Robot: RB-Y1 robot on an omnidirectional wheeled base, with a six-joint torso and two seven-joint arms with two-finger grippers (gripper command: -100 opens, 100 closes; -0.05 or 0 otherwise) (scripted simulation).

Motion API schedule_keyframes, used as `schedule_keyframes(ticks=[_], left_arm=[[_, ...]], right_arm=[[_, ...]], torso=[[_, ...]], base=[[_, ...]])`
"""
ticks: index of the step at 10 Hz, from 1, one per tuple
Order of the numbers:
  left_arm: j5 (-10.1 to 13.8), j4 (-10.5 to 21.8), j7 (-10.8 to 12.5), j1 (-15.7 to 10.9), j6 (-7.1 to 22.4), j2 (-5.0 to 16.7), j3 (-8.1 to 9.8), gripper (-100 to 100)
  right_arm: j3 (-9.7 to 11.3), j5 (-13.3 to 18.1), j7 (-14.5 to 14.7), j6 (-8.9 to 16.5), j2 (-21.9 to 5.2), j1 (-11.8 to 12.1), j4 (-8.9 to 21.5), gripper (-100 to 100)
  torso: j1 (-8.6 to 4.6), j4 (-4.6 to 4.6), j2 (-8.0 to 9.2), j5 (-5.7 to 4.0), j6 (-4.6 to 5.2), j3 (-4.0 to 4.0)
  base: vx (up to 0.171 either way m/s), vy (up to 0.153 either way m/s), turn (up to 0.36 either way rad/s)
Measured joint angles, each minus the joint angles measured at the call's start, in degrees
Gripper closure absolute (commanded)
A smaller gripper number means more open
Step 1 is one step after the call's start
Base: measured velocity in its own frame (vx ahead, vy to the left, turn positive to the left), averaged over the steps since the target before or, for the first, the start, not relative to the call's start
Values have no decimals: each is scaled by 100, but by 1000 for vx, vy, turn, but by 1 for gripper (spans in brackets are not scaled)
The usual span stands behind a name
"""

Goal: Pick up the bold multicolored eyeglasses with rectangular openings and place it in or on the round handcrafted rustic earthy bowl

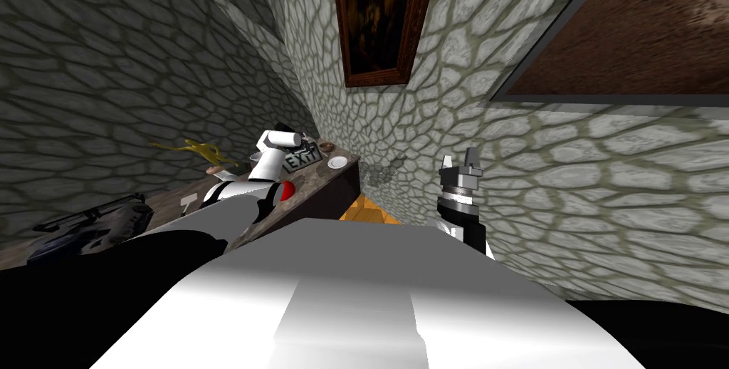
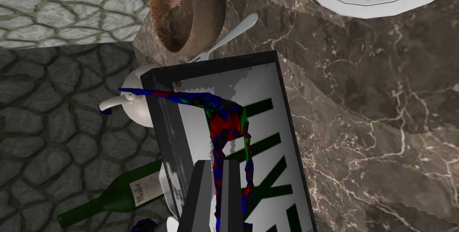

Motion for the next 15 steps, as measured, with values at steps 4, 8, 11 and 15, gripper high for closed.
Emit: schedule_keyframes(ticks=[4, 8, 11, 15], left_arm=[[20, 602, -58, -412, -9, 54, 28, 100], [52, 1379, -144, -905, -91, 116, 77, 100], [73, 1853, -172, -1201, -103, 156, 117, 100], [83, 2545, -208, -1640, -173, 185, 151, 100]], right_arm=[[0, 0, 0, 0, 0, 0, 0, 0], [0, 0, 0, 0, 0, 0, 0, 0], [0, 0, 0, 0, 0, 0, 0, 0], [0, 0, 0, 0, 0, 1, 0, 0]], torso=[[-5, 3, -5, -4, 5, -1], [2, 0, -11, -1, 4, -5], [2, -4, -9, 2, -2, -6], [-2, -4, -10, 2, -1, -7]], base=[[61, 19, -51], [76, 28, -49], [78, 31, -38], [78, 28, -39]])
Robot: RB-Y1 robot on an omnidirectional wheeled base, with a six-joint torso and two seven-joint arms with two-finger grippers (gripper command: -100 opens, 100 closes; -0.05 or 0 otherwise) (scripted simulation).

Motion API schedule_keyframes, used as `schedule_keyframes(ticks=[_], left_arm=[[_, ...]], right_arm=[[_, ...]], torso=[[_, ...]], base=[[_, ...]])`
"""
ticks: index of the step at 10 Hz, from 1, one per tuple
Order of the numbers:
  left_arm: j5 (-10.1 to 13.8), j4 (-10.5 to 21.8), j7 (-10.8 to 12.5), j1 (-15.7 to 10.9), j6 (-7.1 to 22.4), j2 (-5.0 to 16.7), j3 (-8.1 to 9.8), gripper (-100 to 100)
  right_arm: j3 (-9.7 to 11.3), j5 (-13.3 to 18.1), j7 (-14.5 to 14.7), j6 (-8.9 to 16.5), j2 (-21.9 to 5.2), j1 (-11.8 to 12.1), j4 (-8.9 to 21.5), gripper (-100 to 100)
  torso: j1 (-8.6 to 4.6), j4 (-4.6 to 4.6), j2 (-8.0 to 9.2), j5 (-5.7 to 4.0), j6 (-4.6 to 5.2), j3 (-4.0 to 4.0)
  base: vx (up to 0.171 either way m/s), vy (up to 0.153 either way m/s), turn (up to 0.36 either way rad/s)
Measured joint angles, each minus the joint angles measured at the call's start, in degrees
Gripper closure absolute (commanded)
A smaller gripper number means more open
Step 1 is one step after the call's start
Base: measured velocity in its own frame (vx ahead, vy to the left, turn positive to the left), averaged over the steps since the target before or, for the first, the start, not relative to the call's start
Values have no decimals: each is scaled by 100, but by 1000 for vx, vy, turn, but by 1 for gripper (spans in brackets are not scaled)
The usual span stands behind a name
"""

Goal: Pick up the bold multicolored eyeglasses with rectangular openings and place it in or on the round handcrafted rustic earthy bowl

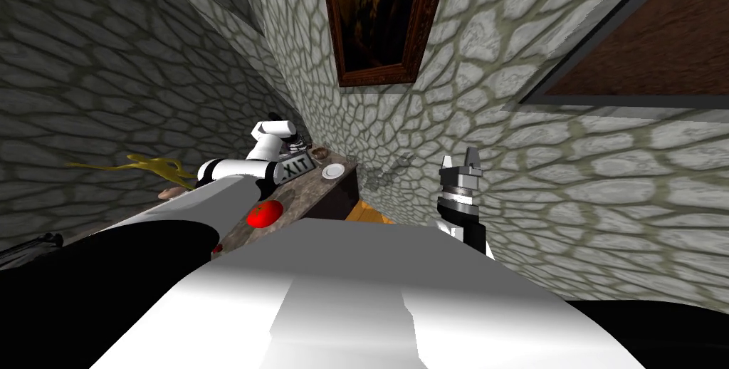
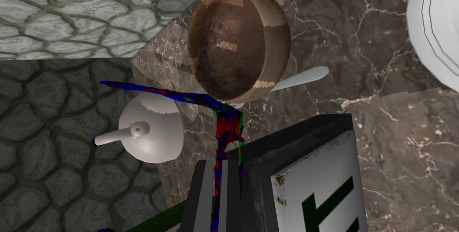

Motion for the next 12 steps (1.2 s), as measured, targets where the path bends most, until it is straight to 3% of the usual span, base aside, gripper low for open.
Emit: schedule_keyframes(ticks=[8, 12], left_arm=[[58, 1250, -58, -744, -72, 49, 49, 100], [101, 1663, -41, -963, -25, 40, 37, 100]], right_arm=[[0, 0, 0, 0, 0, 0, 0, 0], [0, 0, 0, 0, 0, 0, 0, 0]], torso=[[-11, 2, -2, -4, 4, 1], [-17, 6, 20, -5, -1, 12]], base=[[80, 16, -37], [47, -6, -19]])
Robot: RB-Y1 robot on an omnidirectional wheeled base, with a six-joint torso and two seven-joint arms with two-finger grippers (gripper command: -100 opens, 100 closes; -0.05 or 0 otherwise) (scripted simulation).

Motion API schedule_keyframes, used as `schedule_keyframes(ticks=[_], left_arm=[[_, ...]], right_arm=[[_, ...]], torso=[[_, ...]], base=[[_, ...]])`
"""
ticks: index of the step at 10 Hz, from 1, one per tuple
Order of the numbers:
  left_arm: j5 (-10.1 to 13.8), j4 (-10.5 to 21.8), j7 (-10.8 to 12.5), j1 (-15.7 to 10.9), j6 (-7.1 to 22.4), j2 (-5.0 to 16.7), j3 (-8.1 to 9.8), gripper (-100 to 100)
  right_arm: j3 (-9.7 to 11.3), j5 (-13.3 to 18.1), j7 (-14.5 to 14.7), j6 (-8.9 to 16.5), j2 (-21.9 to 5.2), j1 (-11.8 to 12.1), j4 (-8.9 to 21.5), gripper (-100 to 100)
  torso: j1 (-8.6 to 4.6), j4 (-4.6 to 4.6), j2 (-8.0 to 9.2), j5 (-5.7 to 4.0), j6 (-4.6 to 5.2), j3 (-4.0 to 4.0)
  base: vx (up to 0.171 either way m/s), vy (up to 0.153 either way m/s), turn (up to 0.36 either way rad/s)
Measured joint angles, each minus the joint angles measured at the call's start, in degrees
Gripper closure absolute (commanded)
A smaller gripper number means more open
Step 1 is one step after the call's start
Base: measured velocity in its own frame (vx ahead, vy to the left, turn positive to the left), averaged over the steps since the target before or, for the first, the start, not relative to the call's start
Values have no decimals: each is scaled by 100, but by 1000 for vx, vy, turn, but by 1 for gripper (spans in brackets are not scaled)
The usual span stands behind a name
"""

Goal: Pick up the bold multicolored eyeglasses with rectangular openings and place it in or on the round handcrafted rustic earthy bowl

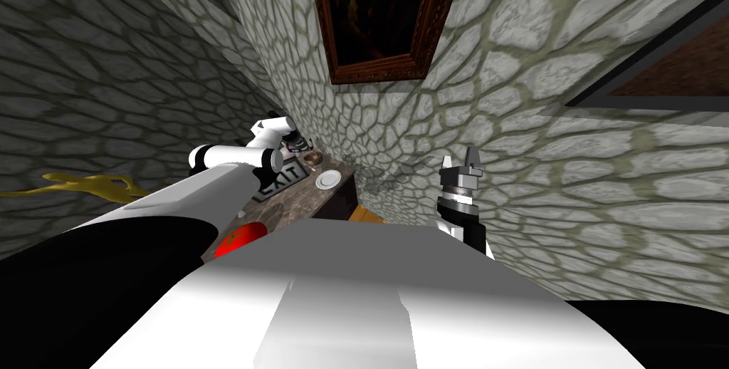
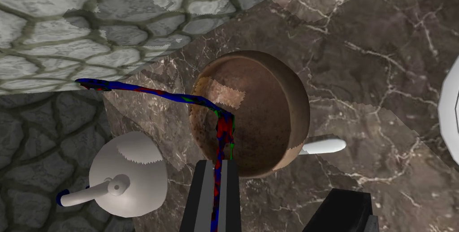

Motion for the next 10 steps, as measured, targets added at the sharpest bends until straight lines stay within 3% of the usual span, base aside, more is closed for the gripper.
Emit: schedule_keyframes(ticks=[3, 4, 8, 9, 10], left_arm=[[34, 389, -41, -175, -23, -1, -39, 100], [37, 396, -39, -177, -14, -4, -40, -100], [37, 395, -39, -178, -15, -5, -40, -100], [37, 395, -39, -178, -15, -5, -40, 0], [37, 395, -39, -178, -15, -5, -40, -100]], right_arm=[[0, 0, 0, 0, 0, 0, 0, 0], [0, 0, 0, 0, 0, 0, 0, 0], [0, 0, 0, 0, 0, 0, 0, 0], [0, 0, 0, 0, 0, 0, 0, 0], [0, 0, 0, 0, 0, 0, 0, 0]], torso=[[-3, 1, -2, -1, 1, 0], [-1, 3, 7, -1, -1, 5], [3, 7, 21, 0, -3, 13], [3, 7, 21, 0, -3, 14], [3, 7, 22, 0, -3, 14]], base=[[43, -7, -20], [0, 0, 0], [0, 0, 0], [0, 0, 0], [2, -5, -17]])
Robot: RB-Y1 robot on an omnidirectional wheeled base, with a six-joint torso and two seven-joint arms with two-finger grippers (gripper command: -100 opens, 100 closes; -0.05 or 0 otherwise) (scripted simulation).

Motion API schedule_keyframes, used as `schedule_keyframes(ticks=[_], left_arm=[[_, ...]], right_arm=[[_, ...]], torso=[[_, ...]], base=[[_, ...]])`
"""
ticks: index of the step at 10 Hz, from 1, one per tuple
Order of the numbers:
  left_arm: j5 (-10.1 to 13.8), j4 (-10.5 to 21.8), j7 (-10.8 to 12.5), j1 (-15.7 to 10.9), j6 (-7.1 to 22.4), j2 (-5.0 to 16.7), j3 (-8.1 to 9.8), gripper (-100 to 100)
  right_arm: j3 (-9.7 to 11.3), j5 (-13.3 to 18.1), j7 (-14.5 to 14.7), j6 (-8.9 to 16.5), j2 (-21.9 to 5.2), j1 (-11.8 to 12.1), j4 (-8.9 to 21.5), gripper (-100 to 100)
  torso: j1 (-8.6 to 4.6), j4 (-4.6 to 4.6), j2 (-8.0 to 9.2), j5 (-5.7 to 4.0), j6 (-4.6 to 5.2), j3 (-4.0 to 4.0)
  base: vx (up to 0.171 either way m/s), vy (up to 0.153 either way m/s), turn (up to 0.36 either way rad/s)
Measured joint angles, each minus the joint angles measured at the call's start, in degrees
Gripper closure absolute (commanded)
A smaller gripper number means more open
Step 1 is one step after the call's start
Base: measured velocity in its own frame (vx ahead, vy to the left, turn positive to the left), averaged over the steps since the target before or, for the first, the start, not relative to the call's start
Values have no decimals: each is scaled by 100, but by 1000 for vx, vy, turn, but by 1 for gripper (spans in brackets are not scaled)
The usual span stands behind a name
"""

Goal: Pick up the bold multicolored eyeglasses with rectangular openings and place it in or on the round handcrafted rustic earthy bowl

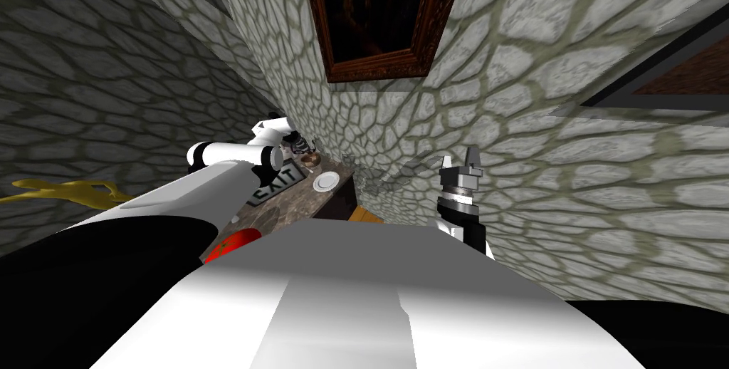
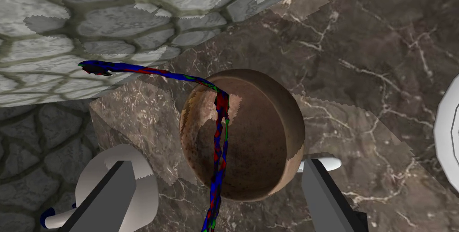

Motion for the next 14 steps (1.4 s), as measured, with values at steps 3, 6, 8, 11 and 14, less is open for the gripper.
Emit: schedule_keyframes(ticks=[3, 6, 8, 11, 14], left_arm=[[-4, 190, -57, -363, 145, 152, -76, -100], [25, -144, 11, -314, 477, 247, -81, -100], [36, -190, 17, -407, 629, 327, -104, -100], [39, -231, 33, -390, 668, 329, -101, 0], [39, -231, 33, -390, 668, 329, -101, 0]], right_arm=[[0, 0, 0, 0, 0, 0, 0, 0], [0, 0, 0, 0, 0, 0, 0, 0], [0, 0, 0, 0, 0, 0, 0, 0], [0, 0, 0, 0, 0, 0, 0, 0], [0, 0, 0, 0, 0, 0, 0, 0]], torso=[[-5, 1, 1, -2, 0, 1], [-1, 0, 1, 0, 0, 1], [-1, 0, 1, 0, 0, 1], [0, 0, 0, 0, 0, 0], [0, 0, 0, 0, 0, 0]], base=[[2, -4, -7], [0, 0, 0], [0, 0, 0], [0, 0, 0], [0, 0, 0]])
